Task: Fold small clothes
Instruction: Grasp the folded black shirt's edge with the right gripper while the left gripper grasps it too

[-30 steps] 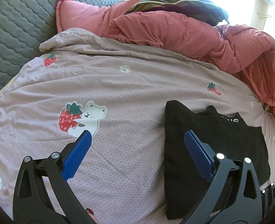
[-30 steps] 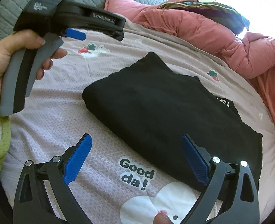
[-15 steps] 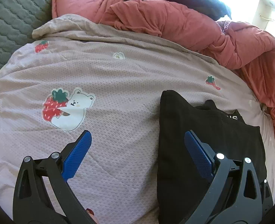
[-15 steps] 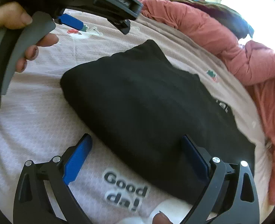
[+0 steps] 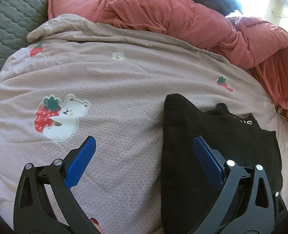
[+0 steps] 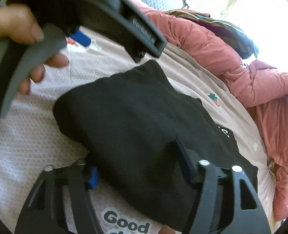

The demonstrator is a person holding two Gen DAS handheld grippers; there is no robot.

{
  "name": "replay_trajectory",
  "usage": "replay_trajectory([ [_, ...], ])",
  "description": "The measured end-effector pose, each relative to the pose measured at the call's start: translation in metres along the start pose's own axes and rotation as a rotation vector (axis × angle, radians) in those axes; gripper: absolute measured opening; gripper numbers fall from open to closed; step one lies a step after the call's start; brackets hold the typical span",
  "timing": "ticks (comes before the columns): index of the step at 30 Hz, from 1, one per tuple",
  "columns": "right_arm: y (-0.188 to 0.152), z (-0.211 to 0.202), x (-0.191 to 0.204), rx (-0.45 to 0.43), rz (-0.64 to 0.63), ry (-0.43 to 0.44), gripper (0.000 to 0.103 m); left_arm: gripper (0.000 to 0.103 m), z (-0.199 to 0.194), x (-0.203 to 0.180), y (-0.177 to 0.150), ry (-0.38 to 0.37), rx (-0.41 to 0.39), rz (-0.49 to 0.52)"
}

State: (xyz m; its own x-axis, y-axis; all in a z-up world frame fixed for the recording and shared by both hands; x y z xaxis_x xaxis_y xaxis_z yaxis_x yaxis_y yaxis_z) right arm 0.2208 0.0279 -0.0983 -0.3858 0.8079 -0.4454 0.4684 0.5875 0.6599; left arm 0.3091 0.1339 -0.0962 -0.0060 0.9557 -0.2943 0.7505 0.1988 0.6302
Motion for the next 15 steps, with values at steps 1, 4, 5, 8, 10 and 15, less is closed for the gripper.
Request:
replay_trajectory([
  [1, 0.001, -0.003, -0.003, -0.010, 0.021, 0.014, 0.042, 0.093, 0.002, -0.002, 0.000, -0.021, 0.006, -0.007],
  [4, 0.000, -0.004, -0.013, -0.007, 0.091, 0.063, 0.027, 0.093, 0.009, -0.011, -0.003, -0.156, 0.039, -0.059],
  [5, -0.001, -0.005, -0.016, -0.007, 0.113, 0.079, 0.024, 0.093, 0.011, -0.013, -0.004, -0.210, 0.051, -0.092],
  [8, -0.001, -0.010, -0.025, -0.021, 0.178, 0.119, 0.017, 0.093, 0.020, -0.017, -0.010, -0.323, 0.092, -0.173],
  [10, -0.002, -0.014, -0.030, -0.037, 0.207, 0.132, 0.015, 0.093, 0.025, -0.020, -0.013, -0.373, 0.111, -0.205],
  [15, -0.004, -0.023, -0.036, -0.061, 0.227, 0.142, 0.014, 0.093, 0.026, -0.032, -0.017, -0.497, 0.129, -0.274],
])
Point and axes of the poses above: each gripper's, at about its wrist camera, not at the fingertips, and z roughly the way its jaws point, x to its left, y to its top, the point moved 7 cm from there along z, roughly the way its jaws point, and after that the axes turned 8 degrees about -y, right-handed, at the moved point
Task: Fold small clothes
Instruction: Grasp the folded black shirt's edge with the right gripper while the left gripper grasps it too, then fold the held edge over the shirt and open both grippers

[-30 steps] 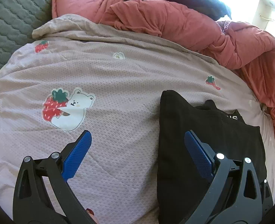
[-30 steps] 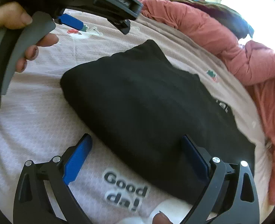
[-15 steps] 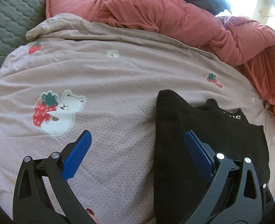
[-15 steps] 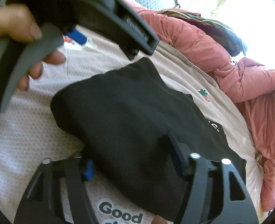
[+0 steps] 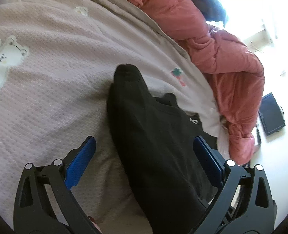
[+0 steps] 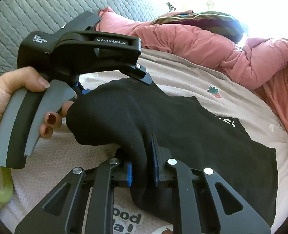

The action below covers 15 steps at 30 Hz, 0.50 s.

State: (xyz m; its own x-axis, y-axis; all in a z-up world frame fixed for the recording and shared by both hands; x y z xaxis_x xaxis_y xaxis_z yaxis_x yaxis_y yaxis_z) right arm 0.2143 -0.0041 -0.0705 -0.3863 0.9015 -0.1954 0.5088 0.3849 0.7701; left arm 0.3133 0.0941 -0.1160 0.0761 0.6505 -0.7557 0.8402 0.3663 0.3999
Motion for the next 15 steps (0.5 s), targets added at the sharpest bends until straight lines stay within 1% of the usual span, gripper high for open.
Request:
replay_trajectory([
  [2, 0.000, -0.003, -0.001, -0.004, 0.008, 0.001, 0.014, 0.091, 0.001, -0.006, -0.002, -0.008, 0.001, 0.014],
  [5, 0.000, -0.007, -0.004, -0.013, 0.017, 0.004, 0.013, 0.084, 0.003, -0.014, -0.008, 0.017, -0.005, 0.047],
  [7, -0.001, -0.009, -0.005, -0.016, 0.022, 0.007, 0.013, 0.064, 0.006, -0.021, -0.012, 0.007, -0.002, 0.054],
  [9, -0.002, -0.011, -0.007, -0.020, 0.024, 0.007, 0.013, 0.056, 0.008, -0.026, -0.014, 0.017, -0.006, 0.069],
  [10, -0.002, -0.013, -0.007, -0.022, 0.025, 0.006, 0.013, 0.049, 0.007, -0.028, -0.016, 0.023, -0.008, 0.079],
  [11, -0.002, -0.014, -0.008, -0.024, 0.027, 0.004, 0.013, 0.045, 0.006, -0.028, -0.018, 0.026, -0.009, 0.087],
  [12, -0.003, -0.017, -0.009, -0.028, 0.031, 0.000, 0.013, 0.038, 0.004, -0.031, -0.021, 0.027, -0.013, 0.095],
  [15, -0.006, -0.024, -0.013, -0.043, 0.041, -0.003, 0.013, 0.032, -0.003, -0.039, -0.028, 0.035, -0.026, 0.123],
])
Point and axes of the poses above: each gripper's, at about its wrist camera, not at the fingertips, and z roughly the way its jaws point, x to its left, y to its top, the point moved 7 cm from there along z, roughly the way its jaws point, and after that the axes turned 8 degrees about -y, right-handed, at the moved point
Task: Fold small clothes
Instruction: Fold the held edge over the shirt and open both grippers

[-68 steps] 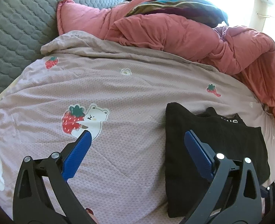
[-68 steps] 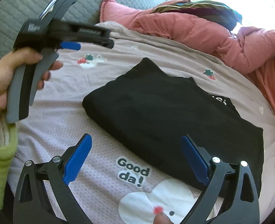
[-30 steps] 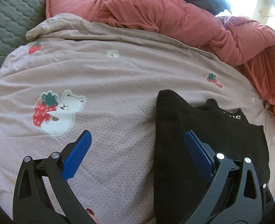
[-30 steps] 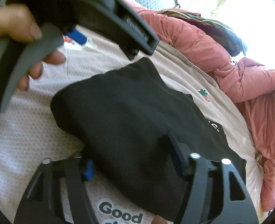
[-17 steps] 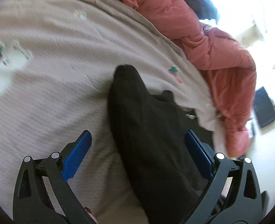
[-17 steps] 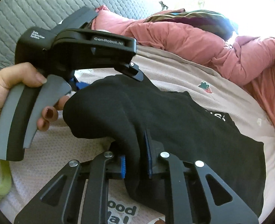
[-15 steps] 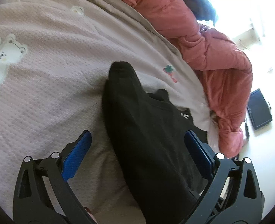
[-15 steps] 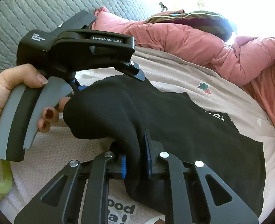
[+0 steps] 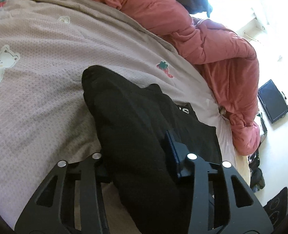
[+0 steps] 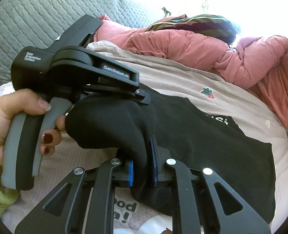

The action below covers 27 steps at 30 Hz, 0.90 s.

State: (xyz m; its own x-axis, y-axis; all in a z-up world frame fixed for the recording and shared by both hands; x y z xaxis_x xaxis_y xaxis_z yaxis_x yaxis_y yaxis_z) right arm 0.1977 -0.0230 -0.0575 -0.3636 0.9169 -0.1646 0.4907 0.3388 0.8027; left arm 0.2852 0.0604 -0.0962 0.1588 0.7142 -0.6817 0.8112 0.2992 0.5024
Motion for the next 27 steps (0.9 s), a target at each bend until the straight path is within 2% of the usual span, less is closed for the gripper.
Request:
replay_trajectory([
  [7, -0.003, -0.022, -0.031, -0.031, 0.092, 0.002, 0.012, 0.030, -0.005, -0.041, -0.006, 0.039, -0.033, 0.054],
  [13, -0.012, -0.042, -0.070, -0.037, 0.221, 0.016, 0.011, 0.030, 0.005, -0.090, -0.004, 0.074, -0.019, 0.111],
  [20, -0.033, -0.056, -0.115, -0.023, 0.358, 0.047, 0.010, 0.030, 0.028, -0.150, -0.011, 0.133, 0.006, 0.207],
  [27, -0.059, -0.062, -0.152, -0.001, 0.457, 0.061, 0.006, 0.030, 0.065, -0.186, -0.027, 0.181, 0.053, 0.272],
])
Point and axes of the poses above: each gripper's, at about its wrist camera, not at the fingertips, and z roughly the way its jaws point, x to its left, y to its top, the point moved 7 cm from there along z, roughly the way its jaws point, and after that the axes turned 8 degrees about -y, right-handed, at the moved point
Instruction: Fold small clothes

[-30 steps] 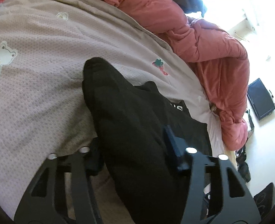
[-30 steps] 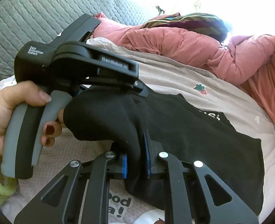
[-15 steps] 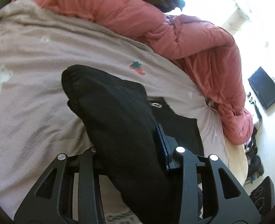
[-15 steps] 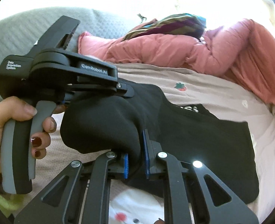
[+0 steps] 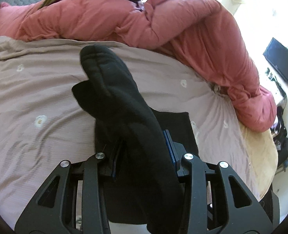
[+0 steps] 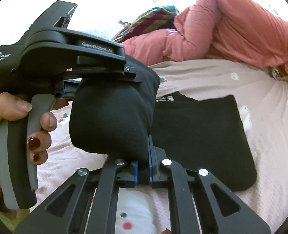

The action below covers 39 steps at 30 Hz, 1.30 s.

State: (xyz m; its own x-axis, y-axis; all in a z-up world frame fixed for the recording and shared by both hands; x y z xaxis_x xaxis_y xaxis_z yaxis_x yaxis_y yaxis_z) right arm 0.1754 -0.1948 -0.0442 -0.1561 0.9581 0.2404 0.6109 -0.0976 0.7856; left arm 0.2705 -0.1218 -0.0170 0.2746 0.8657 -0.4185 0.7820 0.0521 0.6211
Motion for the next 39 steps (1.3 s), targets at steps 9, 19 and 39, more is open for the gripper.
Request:
replay_trajectory([
  [9, -0.016, 0.002, -0.043, 0.069, 0.133, 0.024, 0.006, 0.033, 0.043, -0.033, -0.017, 0.013, 0.071, 0.023],
  [19, -0.045, 0.002, -0.085, 0.182, 0.319, 0.021, 0.016, 0.061, -0.002, -0.006, -0.024, -0.048, -0.064, -0.084],
  [39, 0.034, 0.031, -0.135, 0.259, 0.258, -0.023, 0.062, 0.061, 0.023, 0.026, -0.083, 0.101, 0.036, 0.037],
])
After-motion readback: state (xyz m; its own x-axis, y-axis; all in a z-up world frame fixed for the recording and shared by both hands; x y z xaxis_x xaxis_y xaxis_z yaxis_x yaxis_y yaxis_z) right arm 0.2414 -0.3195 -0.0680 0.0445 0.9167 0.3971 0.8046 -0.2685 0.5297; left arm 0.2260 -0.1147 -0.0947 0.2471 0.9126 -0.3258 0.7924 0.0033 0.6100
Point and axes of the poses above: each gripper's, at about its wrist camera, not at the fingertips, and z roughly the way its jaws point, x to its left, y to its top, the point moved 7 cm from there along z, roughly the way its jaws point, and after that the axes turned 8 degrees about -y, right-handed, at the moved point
